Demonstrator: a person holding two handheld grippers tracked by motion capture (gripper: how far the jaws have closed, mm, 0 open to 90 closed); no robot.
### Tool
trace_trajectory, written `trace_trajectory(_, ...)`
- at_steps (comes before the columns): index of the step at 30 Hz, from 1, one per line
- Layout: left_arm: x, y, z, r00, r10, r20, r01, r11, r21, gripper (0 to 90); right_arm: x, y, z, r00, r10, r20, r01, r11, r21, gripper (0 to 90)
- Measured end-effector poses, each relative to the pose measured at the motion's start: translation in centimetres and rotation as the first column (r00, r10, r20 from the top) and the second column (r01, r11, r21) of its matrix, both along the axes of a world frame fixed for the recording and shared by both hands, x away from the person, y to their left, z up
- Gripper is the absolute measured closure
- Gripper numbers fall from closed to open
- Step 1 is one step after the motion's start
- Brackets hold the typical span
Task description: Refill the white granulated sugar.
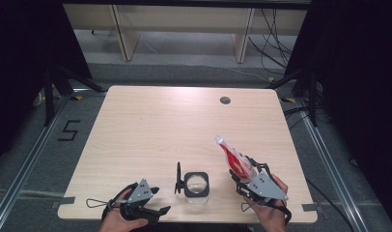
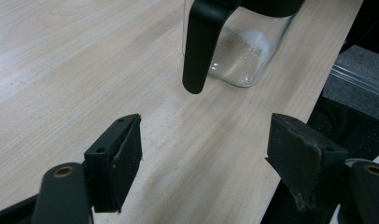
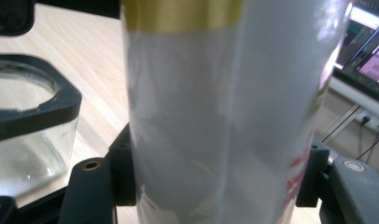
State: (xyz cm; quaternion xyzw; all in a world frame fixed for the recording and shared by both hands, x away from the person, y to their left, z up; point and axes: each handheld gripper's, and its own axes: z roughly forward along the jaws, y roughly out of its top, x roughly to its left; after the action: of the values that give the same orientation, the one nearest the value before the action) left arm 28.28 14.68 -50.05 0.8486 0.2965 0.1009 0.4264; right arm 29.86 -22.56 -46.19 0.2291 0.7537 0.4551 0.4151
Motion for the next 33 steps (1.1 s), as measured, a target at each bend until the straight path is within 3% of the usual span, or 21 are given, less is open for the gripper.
trace_trajectory(1,-0.1,-0.1,0.0,1.0,0.005,-0.008,-0.005,0.9997,-0.023,26.0,-0.2,0.0,0.1,1.0,0.003,0.003,-0.003,0.9998,-0.018,37.3)
trace_trajectory(4,-0.1,-0.1,-0.1,1.0,0.006,-0.007,-0.006,0.9998,-0.021,26.0,-0.8,0.3,0.2,0.9995,0.008,0.03,-0.006,0.9959,-0.09,37.4)
trace_trajectory(6,-0.1,-0.1,-0.1,1.0,0.006,-0.005,-0.006,0.9999,-0.013,25.9,-0.9,0.4,0.2,0.9993,0.011,0.037,-0.006,0.9937,-0.112,37.4)
trace_trajectory(9,0.0,0.0,-0.1,0.9999,-0.012,-0.003,0.012,0.9999,0.001,25.9,-1.3,0.7,0.3,0.9971,0.027,0.072,-0.012,0.9805,-0.196,37.4)
trace_trajectory(10,-0.1,-0.1,-0.1,1.0,0.002,-0.008,-0.002,0.9999,-0.013,25.9,-1.4,0.8,0.4,0.9955,0.027,0.091,-0.006,0.9741,-0.226,37.4)
trace_trajectory(11,-0.1,-0.1,-0.1,1.0,0.002,-0.008,-0.002,0.9999,-0.013,25.9,-1.4,0.8,0.4,0.9955,0.027,0.091,-0.006,0.9741,-0.226,37.4)
trace_trajectory(13,0.1,0.2,0.0,1.0,-0.009,-0.001,0.009,0.9998,0.016,25.9,-1.6,0.9,0.6,0.9918,0.039,0.122,-0.001,0.9545,-0.298,37.5)
trace_trajectory(15,0.2,0.2,0.0,0.9997,-0.023,0.012,0.022,0.9995,0.023,25.9,-1.7,0.9,0.6,0.9889,0.042,0.142,0.008,0.9435,-0.331,37.5)
trace_trajectory(16,0.2,0.3,0.0,0.9994,-0.029,0.018,0.029,0.9992,0.027,25.9,-1.7,0.8,0.7,0.9868,0.057,0.152,0.002,0.9317,-0.363,37.5)
trace_trajectory(17,0.2,0.3,0.0,0.9994,-0.029,0.018,0.029,0.9992,0.027,25.9,-1.7,0.8,0.7,0.9868,0.057,0.152,0.002,0.9317,-0.363,37.5)
trace_trajectory(20,0.2,0.1,-0.1,0.9996,-0.025,0.013,0.025,0.9996,0.012,25.9,-1.5,0.5,0.7,0.9817,0.067,0.178,0.014,0.9085,-0.418,37.5)
trace_trajectory(21,0.2,0.1,-0.1,0.9996,-0.025,0.013,0.025,0.9996,0.012,25.9,-1.5,0.5,0.7,0.9817,0.067,0.178,0.014,0.9085,-0.418,37.5)
trace_trajectory(22,0.2,0.1,-0.1,0.9996,-0.024,0.014,0.024,0.9996,0.012,25.9,-1.4,0.3,0.6,0.9799,0.071,0.186,0.018,0.8984,-0.439,37.5)
trace_trajectory(23,0.2,0.1,-0.1,0.9996,-0.024,0.014,0.024,0.9996,0.012,25.9,-1.4,0.3,0.6,0.9799,0.071,0.186,0.018,0.8984,-0.439,37.5)
trace_trajectory(24,0.2,0.1,-0.1,0.9996,-0.025,0.012,0.025,0.9997,0.008,25.9,-1.4,0.3,0.5,0.9776,0.079,0.195,0.025,0.8767,-0.48,37.6)
trace_trajectory(27,0.2,0.1,-0.1,0.9998,-0.019,0.009,0.019,0.9998,-0.003,25.9,-1.5,0.3,0.4,0.9791,0.072,0.19,0.03,0.874,-0.485,37.6)
trace_trajectory(28,0.2,0.1,-0.1,0.9998,-0.02,0.009,0.02,0.9998,-0.003,25.9,-1.5,0.3,0.4,0.9733,0.087,0.213,0.034,0.8607,-0.508,37.6)
trace_trajectory(29,0.2,0.1,-0.1,0.9998,-0.02,0.009,0.02,0.9998,-0.003,25.9,-1.5,0.3,0.4,0.9733,0.087,0.213,0.034,0.8607,-0.508,37.6)
trace_trajectory(31,0.2,0.2,0.0,0.9996,-0.025,0.013,0.024,0.9996,0.013,25.9,-1.7,0.4,0.4,0.9728,0.082,0.217,0.045,0.851,-0.523,37.6)
trace_trajectory(32,0.1,0.2,0.0,0.9999,-0.014,0.001,0.014,0.9999,0.009,25.9,-1.8,0.4,0.4,0.968,0.091,0.234,0.054,0.8336,-0.55,37.6)
trace_trajectory(33,0.1,0.2,0.0,0.9999,-0.014,0.001,0.014,0.9999,0.009,25.9,-1.8,0.4,0.4,0.968,0.091,0.234,0.054,0.8336,-0.55,37.6)
